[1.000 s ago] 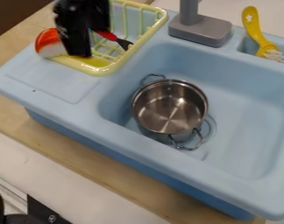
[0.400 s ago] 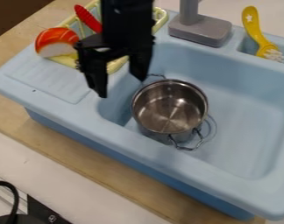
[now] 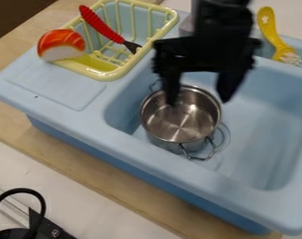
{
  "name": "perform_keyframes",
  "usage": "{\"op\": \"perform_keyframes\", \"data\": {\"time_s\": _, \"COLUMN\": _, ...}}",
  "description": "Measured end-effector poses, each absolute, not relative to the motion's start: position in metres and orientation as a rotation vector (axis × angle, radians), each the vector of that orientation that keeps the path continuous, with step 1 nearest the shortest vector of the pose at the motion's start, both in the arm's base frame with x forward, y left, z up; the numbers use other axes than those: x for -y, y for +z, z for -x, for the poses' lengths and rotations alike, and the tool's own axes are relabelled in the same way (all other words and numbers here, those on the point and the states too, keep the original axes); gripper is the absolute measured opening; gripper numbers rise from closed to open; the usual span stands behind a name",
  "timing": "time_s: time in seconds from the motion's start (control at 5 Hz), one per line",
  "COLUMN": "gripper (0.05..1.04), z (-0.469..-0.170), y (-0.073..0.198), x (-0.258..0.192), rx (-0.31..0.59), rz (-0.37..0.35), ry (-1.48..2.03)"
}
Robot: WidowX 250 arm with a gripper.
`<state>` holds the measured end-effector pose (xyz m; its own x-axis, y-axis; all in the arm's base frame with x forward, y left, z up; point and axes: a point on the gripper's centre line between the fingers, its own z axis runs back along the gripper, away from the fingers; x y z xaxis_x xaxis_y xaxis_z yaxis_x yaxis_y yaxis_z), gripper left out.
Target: Take the sushi to the left side of the sink
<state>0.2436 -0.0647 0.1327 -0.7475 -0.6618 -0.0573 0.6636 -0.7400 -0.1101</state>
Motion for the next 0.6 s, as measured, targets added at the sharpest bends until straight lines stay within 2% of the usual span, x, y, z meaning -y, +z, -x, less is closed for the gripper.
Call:
{"op": "perform_keyframes", "data": {"time_s": 0.2, "gripper": 1.000, "z": -0.258, "y": 0.128, "x": 0.083, "rx": -0.136, "rz": 0.062, "ry": -2.647}}
{"op": "perform_keyframes", "data": {"time_s": 0.4, "gripper": 1.000, "z": -0.273, "y": 0.121, "x": 0.094, "rx": -0.039, "rz": 0.089, "ry": -2.753}}
{"op": "perform_keyframes", "data": {"time_s": 0.6, "gripper": 1.000, "z": -0.267, "y": 0.115, "x": 0.085, "rx": -0.012, "rz": -0.052, "ry": -2.502}}
